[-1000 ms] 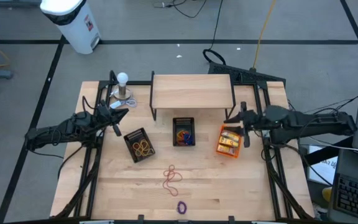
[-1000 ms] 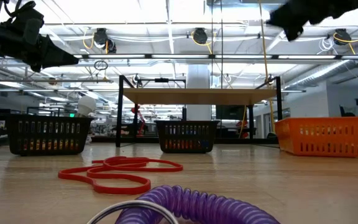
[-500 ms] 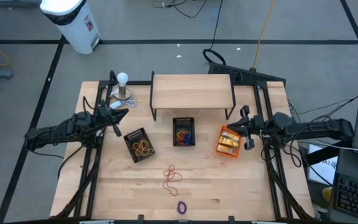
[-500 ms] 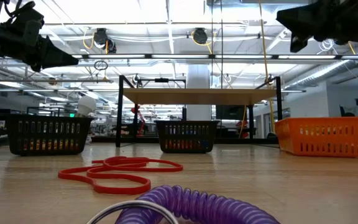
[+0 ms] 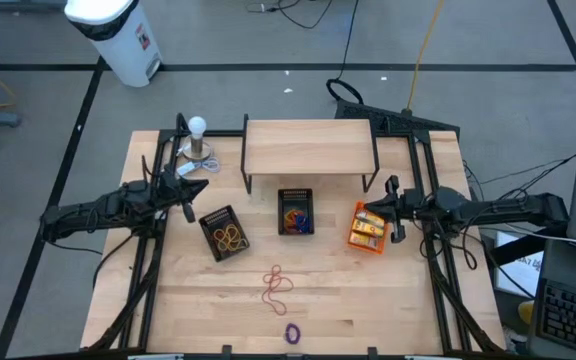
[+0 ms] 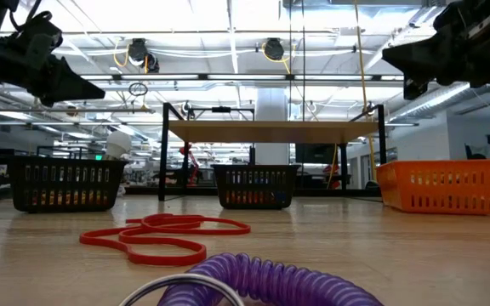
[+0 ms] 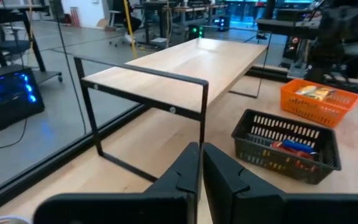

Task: Pick & Place Office Desk Supplies
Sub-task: Put the red rubber band into the left black basket

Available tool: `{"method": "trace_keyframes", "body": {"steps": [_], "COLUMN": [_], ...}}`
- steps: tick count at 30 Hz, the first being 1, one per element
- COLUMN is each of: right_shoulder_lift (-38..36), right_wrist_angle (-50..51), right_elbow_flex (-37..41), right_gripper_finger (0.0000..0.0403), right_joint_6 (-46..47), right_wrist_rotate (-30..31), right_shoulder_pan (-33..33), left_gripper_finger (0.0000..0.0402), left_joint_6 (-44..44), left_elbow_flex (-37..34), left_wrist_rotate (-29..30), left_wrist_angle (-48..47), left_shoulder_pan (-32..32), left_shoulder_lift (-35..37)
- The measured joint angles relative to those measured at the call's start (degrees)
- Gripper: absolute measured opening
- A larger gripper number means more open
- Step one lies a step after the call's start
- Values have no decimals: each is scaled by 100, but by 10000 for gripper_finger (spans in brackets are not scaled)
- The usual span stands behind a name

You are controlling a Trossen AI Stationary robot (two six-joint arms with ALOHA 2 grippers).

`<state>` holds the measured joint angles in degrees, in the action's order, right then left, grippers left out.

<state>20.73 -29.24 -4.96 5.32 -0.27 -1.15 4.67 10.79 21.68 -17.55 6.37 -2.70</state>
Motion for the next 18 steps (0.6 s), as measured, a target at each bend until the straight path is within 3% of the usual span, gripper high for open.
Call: {"method": "trace_keyframes", "body": {"steps": [4,12,18], "right_shoulder_lift": [-2,0,0], "right_wrist_angle": [-121,-255,-268], "right_elbow_flex": [77,121,126], "right_gripper_finger": [1,2,2], "right_joint_6": [18,2,-122], "right_wrist_rotate": [28,6,4], "right_shoulder_pan": [-2,-2,-2], "left_gripper_finger": [19,19,19], "left_joint_6": [-138,-429,-303], "left_elbow_flex": [0,0,-115], "left_wrist_rotate": [-250,-1794,-1865], "left_wrist_angle": [101,812,907], "left_shoulder_pan": [0,-2,-2], "left_shoulder_lift": [0,0,1]}}
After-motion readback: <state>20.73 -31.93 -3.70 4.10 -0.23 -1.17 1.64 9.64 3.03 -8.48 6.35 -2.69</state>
